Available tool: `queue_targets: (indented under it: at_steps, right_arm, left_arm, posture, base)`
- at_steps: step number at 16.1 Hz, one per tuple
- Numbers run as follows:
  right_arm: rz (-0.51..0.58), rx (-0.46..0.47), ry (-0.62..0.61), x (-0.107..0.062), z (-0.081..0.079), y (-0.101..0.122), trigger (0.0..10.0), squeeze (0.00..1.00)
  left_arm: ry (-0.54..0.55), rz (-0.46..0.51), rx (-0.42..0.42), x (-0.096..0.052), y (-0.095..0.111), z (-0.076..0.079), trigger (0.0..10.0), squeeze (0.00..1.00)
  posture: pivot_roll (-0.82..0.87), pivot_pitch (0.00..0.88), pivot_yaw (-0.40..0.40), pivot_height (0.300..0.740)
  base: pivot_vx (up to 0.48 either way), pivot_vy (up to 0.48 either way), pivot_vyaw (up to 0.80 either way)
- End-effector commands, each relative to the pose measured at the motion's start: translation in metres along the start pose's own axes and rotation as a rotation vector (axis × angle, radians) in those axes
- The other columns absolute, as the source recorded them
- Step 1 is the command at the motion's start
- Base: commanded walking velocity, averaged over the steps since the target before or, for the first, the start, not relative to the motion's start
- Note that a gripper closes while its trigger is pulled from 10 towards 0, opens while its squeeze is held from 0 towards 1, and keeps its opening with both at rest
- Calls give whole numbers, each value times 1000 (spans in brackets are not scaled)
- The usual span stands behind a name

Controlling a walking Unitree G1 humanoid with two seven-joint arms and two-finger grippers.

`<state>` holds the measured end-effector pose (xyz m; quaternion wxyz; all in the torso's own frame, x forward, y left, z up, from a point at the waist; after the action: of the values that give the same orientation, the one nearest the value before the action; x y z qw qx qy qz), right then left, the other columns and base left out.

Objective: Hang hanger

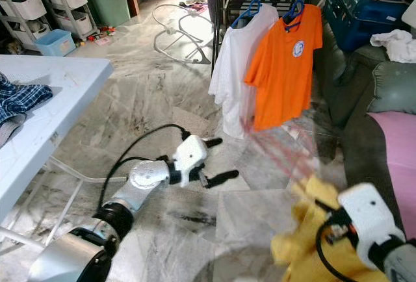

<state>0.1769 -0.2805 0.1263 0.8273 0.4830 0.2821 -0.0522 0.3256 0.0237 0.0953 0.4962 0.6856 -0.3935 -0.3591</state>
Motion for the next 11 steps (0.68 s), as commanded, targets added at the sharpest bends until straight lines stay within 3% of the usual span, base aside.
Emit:
queue_targets:
  at_steps: [1, 4, 7, 11]
  right_arm:
    - [2, -50, 58, 5, 6, 2, 0, 0]
    - [-17, -135, 205, 21, 16, 6, 0, 0]
    - [-29, -346, 391, 37, 28, 25, 0, 0]
    - [-11, -467, 545, 36, 23, 46, 0, 0]
  left_arm:
    - [-11, -23, 68, -5, -4, 1, 10000, 1000]
    - [-87, -48, 200, -11, -7, 5, 10000, 1000]
    - [-183, -105, 322, -20, -16, 11, 10000, 1000]
    - [-203, -145, 386, -26, -23, 12, 10000, 1000]
  posture:
    - [-175, 58, 20, 740]
    - [-160, 61, 9, 740]
    - [-130, 61, -5, 740]
    - [-109, 55, -11, 740]
  base:
    - [0, 0, 0]
    - [0, 0, 0]
    - [0, 0, 0]
    - [0, 0, 0]
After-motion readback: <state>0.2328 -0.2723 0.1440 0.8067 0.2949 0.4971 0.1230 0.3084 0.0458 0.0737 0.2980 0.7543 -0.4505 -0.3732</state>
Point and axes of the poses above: a point about 5 cm out from each wrist's last joint towards the gripper, its own x axis pointing out of the wrist towards the gripper, its own y axis along the axis of the wrist's last joint, z = x × y, the point moved 1 cm from there along x, pointing out of the wrist towards the gripper, and after that the axes turned 3 degrees about -x, right-handed, at the moved point
